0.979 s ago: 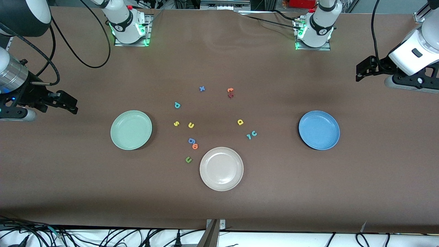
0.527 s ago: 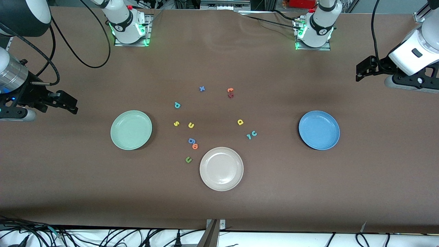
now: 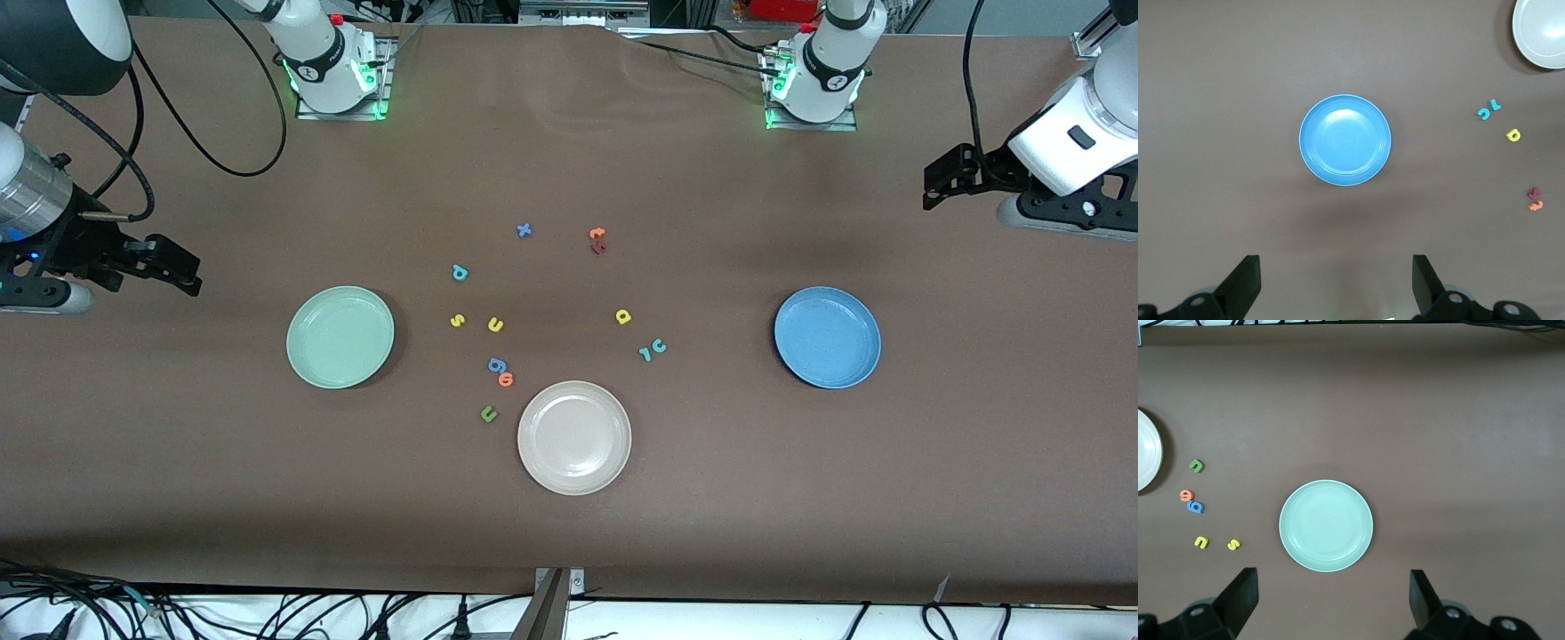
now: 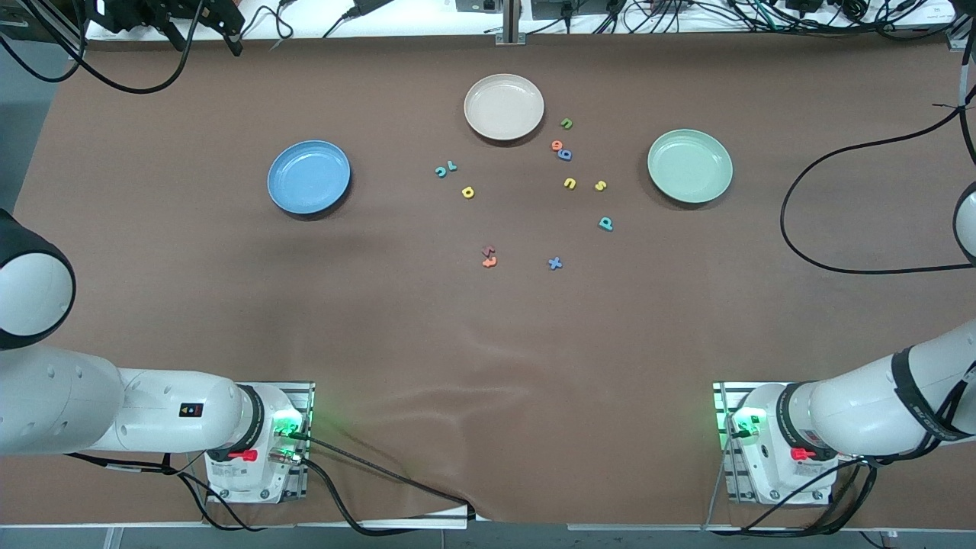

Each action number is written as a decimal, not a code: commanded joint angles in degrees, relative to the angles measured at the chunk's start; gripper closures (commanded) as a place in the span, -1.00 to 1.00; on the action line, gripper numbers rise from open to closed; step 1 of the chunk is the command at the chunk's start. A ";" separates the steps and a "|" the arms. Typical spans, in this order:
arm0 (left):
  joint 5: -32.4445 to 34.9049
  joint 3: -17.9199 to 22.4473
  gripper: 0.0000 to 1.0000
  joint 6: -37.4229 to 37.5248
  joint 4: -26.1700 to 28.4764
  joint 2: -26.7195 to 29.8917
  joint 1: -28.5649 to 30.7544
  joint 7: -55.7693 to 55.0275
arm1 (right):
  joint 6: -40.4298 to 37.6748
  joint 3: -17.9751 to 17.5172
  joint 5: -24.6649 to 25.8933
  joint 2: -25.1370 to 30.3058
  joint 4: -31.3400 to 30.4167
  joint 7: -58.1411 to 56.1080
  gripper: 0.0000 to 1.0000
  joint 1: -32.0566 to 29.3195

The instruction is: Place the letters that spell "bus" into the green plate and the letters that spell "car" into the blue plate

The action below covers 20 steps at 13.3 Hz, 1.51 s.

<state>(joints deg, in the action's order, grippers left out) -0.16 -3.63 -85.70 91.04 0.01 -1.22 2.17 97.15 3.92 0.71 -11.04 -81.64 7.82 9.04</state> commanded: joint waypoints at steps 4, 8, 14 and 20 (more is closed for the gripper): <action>-0.37 -0.14 -1.00 1.33 -1.83 -0.89 0.52 -0.06 | -1.18 -0.14 0.43 -0.29 1.57 -0.70 -1.00 -0.43; -0.37 -0.50 -1.00 1.68 -1.83 -1.50 -0.27 -0.33 | -1.18 0.03 0.34 -0.29 1.57 -0.88 -1.00 -0.78; -3.18 -1.20 -1.00 1.85 -1.14 -3.78 -2.47 0.19 | -1.18 -0.05 0.34 -0.29 1.57 -0.79 -1.00 -0.43; -3.45 -2.08 -1.00 -6.54 -2.01 -17.39 -7.74 -0.59 | -1.26 -0.05 0.52 -0.29 1.48 -0.79 -1.00 -0.34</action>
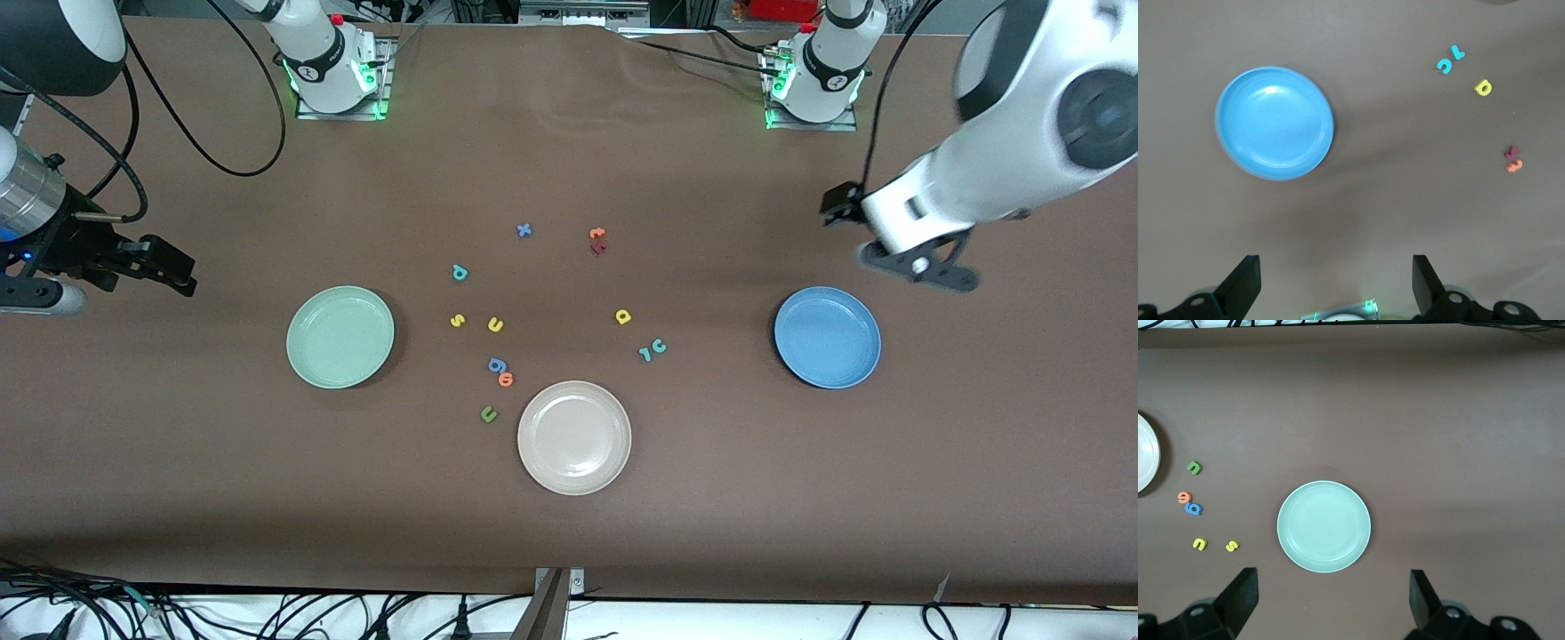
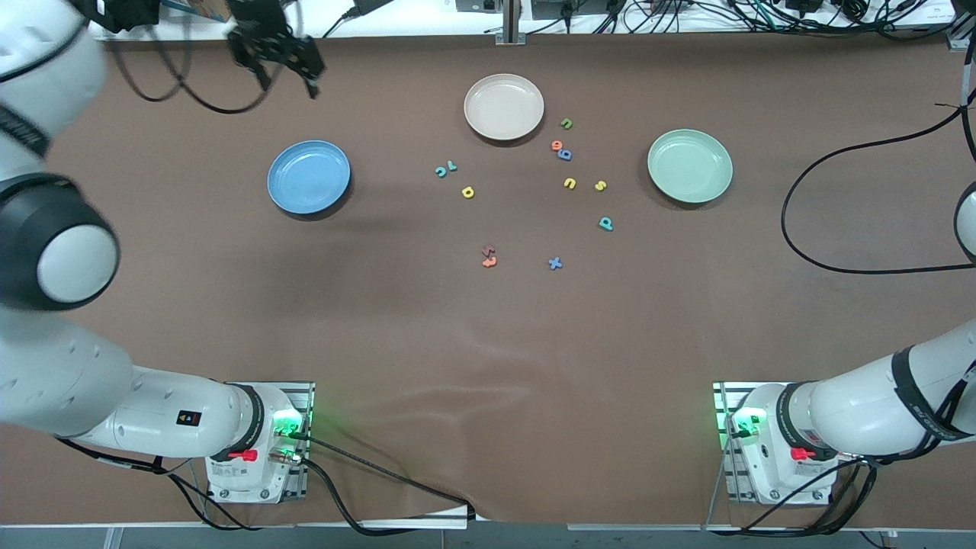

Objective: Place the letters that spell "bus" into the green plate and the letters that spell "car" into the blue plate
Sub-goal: 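Grasp a cyan letter with the left gripper while the right gripper reaches letters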

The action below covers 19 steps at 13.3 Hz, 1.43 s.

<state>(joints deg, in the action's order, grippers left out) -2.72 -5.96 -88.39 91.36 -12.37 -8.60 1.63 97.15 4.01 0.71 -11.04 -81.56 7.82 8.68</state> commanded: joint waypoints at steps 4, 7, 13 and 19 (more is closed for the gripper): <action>-0.36 0.25 -1.00 -17.92 -2.32 -14.24 -5.01 0.47 | -1.00 -0.14 0.61 -0.39 1.05 -0.78 -1.00 0.02; -0.88 -0.36 -1.00 -27.86 -2.32 -19.96 -6.95 3.71 | -1.27 -0.23 0.34 -0.04 -1.92 -0.61 -1.00 0.02; -1.76 -4.14 -1.00 -45.09 -1.45 -28.67 -11.78 9.79 | 3.90 -3.65 0.25 -0.39 -7.37 2.01 -0.99 2.83; -0.80 -3.97 -0.71 -45.03 1.19 -29.91 -12.14 15.95 | 17.60 -7.07 0.08 -1.08 -17.74 16.76 -0.99 5.12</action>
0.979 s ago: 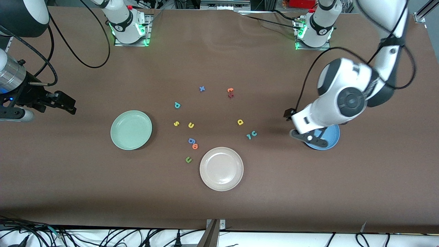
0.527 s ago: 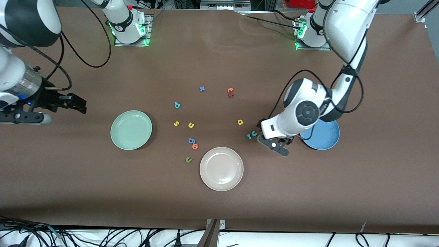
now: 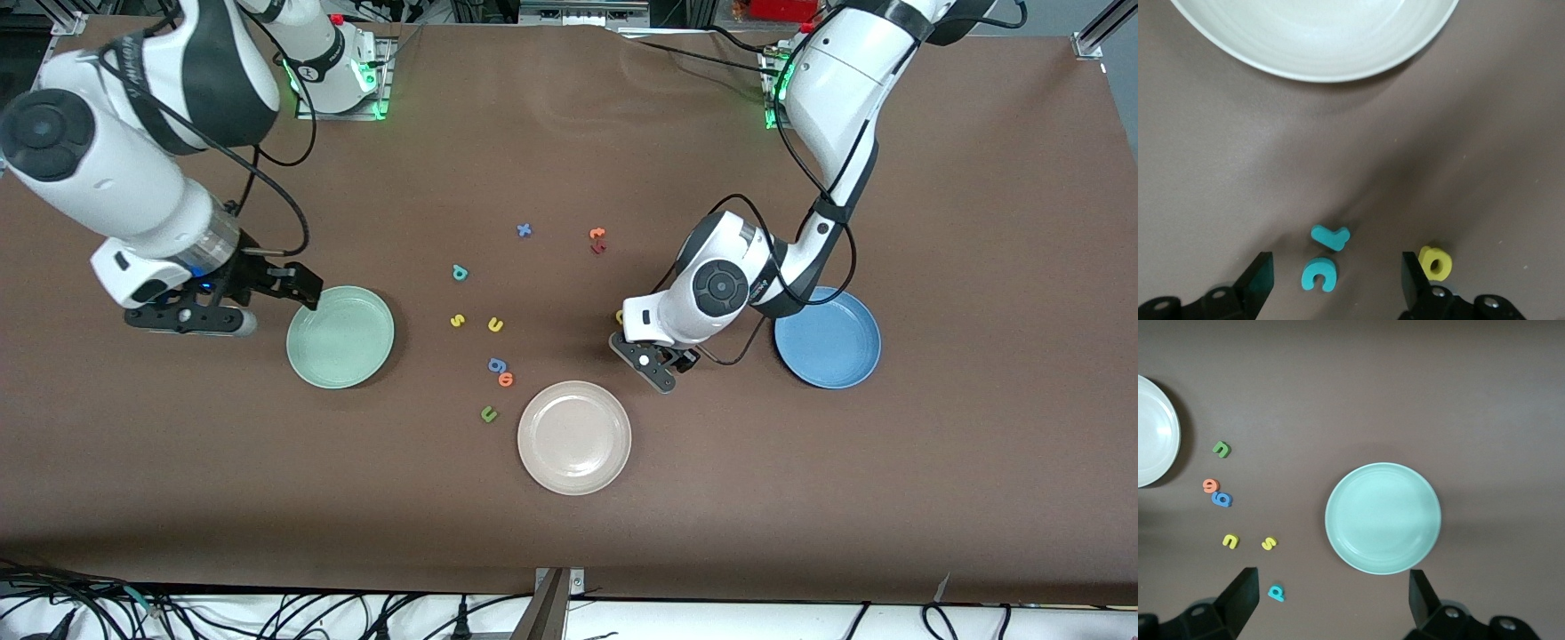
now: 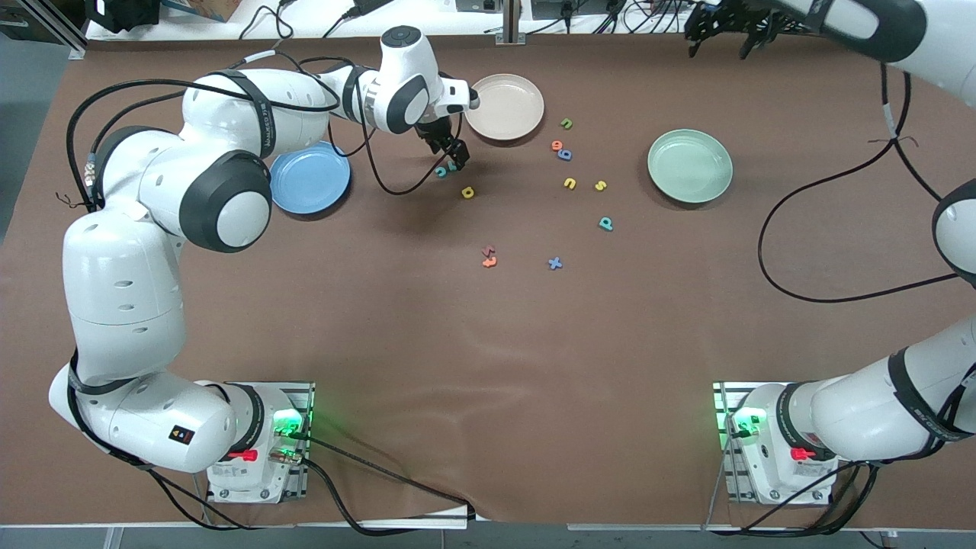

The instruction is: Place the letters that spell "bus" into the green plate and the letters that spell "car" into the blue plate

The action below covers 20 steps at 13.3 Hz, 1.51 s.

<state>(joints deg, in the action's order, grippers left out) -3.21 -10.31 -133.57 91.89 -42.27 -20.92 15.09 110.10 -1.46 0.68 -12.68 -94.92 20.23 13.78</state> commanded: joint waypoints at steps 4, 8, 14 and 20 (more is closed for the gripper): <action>1.27 0.47 -0.66 0.15 1.09 -1.32 0.09 2.48 | 16.88 -5.30 0.11 -4.45 -8.34 19.90 -0.99 0.02; 5.04 0.47 0.19 0.06 0.92 -2.19 0.27 2.57 | 22.35 -7.59 0.03 -8.66 -10.37 40.89 -0.98 1.15; 5.76 0.38 0.99 3.47 -0.22 -1.42 0.53 2.22 | 23.14 -8.47 0.11 -14.38 -10.02 47.87 -1.00 5.19; 5.85 0.64 0.99 19.12 -2.42 5.10 7.45 9.91 | 27.36 -8.56 0.11 -20.01 -10.11 56.49 -0.91 5.73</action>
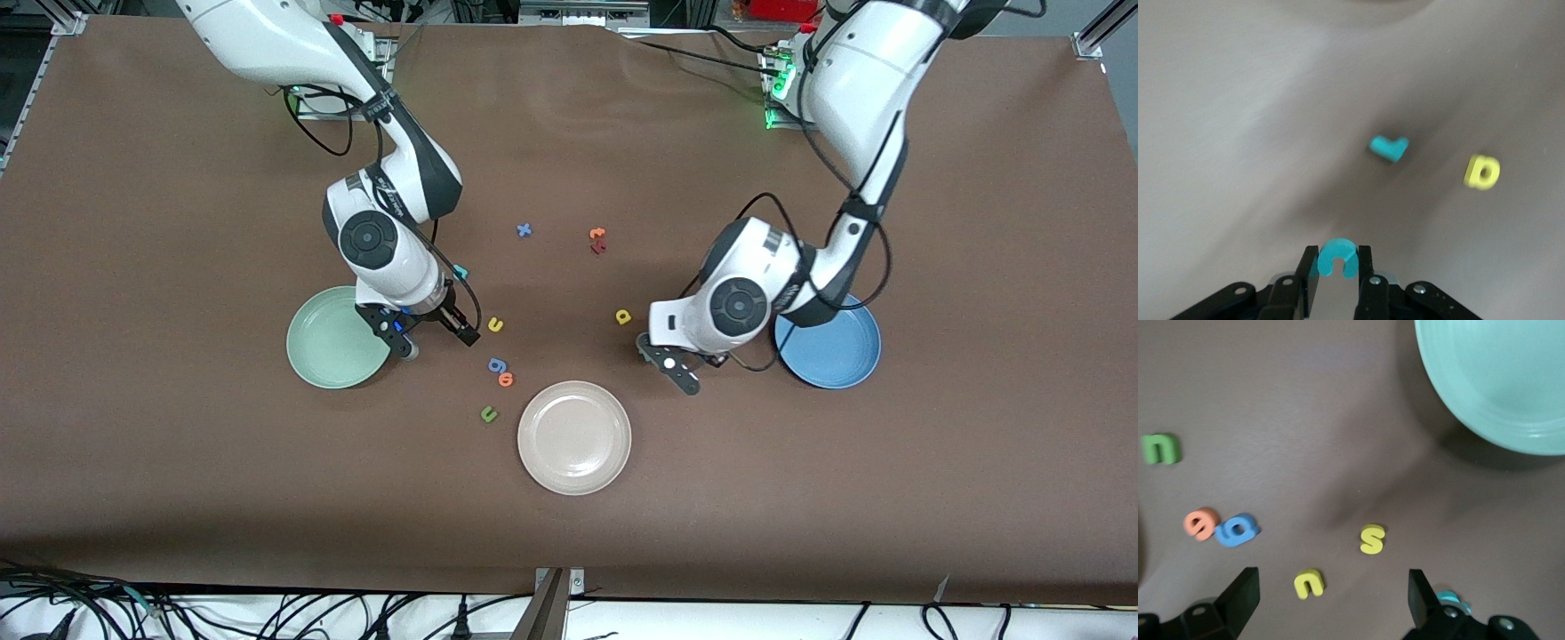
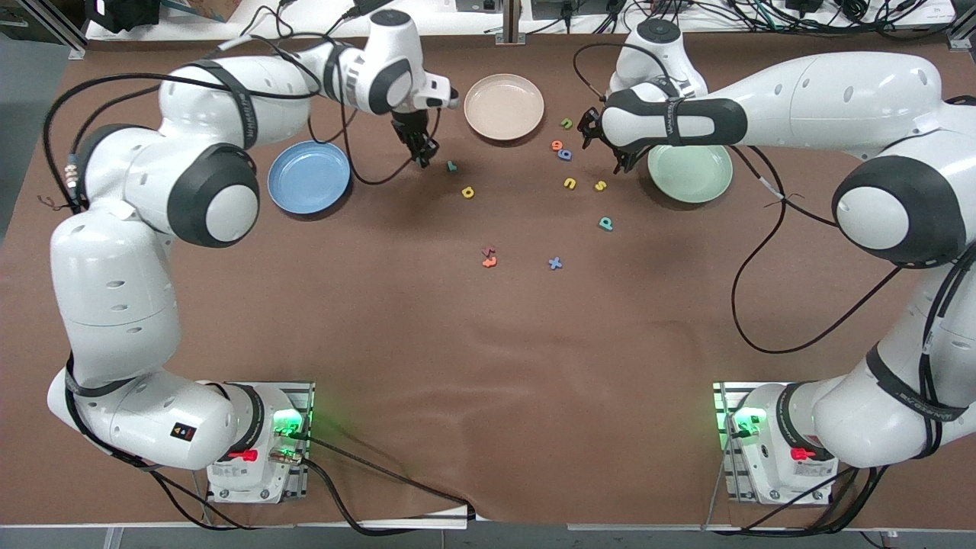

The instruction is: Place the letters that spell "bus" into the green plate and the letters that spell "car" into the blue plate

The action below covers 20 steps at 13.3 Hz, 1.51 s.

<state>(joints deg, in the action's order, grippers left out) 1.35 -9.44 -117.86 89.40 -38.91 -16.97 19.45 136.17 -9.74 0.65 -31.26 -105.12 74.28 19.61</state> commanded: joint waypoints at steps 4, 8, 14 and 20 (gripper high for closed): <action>1.29 -0.14 0.95 4.04 0.94 1.38 13.26 21.48 | 2.87 -0.37 0.14 -2.93 0.17 4.11 -0.88 -0.18; 5.06 -0.23 0.55 3.95 1.91 1.03 17.15 23.61 | 4.98 -0.81 0.06 -4.78 0.00 4.12 -0.81 -0.10; 4.46 -0.85 -1.00 6.06 2.35 2.26 16.54 20.90 | 5.78 -1.07 0.06 -6.10 -0.18 4.03 -0.76 -0.10; 4.72 -10.67 -1.00 7.20 2.27 2.44 14.70 -9.10 | 5.78 -1.07 0.32 -6.45 -0.70 3.24 -0.68 -0.18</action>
<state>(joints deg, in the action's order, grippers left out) 4.57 -17.62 -111.59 91.12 -37.71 -1.10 21.18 141.03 -10.42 0.65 -37.36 -105.19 77.38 19.62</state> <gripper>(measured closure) 0.000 0.119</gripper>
